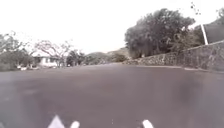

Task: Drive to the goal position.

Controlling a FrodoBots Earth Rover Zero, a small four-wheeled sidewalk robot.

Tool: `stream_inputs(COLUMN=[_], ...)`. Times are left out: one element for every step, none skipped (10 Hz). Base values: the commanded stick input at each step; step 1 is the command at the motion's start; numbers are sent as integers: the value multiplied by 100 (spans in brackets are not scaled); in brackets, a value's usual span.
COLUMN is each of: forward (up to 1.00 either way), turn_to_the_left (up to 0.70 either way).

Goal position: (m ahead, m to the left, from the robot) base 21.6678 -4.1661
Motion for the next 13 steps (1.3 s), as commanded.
stream_inputs(forward=[50,50,50,50,50,50,50,50,50,50,50,50,50], turn_to_the_left=[0,0,0,0,0,0,0,0,0,0,0,0,0])
